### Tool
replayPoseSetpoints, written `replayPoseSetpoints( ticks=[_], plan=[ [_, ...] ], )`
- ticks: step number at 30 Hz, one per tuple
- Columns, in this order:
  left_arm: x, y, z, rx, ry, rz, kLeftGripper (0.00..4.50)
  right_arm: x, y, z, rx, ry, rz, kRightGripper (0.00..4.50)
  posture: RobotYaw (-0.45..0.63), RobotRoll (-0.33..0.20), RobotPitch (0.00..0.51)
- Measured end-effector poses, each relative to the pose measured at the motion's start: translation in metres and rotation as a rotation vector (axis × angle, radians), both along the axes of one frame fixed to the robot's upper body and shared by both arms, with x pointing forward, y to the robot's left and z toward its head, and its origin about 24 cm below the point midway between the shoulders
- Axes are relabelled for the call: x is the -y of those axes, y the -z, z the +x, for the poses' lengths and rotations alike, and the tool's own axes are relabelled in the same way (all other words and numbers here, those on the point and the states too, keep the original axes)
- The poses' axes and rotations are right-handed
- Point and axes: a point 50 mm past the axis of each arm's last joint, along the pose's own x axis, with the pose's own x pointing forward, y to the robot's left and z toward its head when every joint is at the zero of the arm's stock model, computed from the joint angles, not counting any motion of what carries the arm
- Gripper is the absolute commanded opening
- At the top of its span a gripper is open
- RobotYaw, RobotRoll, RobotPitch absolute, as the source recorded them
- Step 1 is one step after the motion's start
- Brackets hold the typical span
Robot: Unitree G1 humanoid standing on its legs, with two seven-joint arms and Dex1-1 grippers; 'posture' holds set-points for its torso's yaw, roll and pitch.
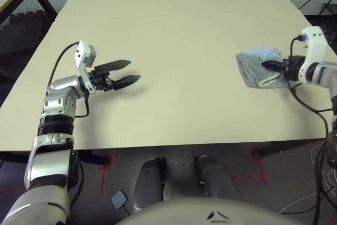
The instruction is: Wipe the water off the table with a rag.
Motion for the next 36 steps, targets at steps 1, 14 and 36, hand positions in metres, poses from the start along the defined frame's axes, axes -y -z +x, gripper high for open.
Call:
replayPoseSetpoints(
  ticks=[1, 14, 36],
  plan=[
    [0.000, 0.000, 0.000, 0.000, -0.005, -0.001, 4.50, 0.002, -0.003, -0.002, 0.029, 0.001, 0.006, 4.46, -0.17, 0.000, 0.128],
    [-0.018, -0.010, 0.008, 0.179, -0.360, -0.102, 4.50, 0.016, -0.006, -0.004, 0.449, 0.186, 0.034, 4.46, -0.13, 0.000, 0.133],
    [-0.058, 0.019, -0.017, 0.310, -1.074, -0.186, 4.50, 0.024, 0.041, -0.005, 0.486, 0.337, 0.080, 4.46, -0.05, 0.000, 0.197]
  ],
)
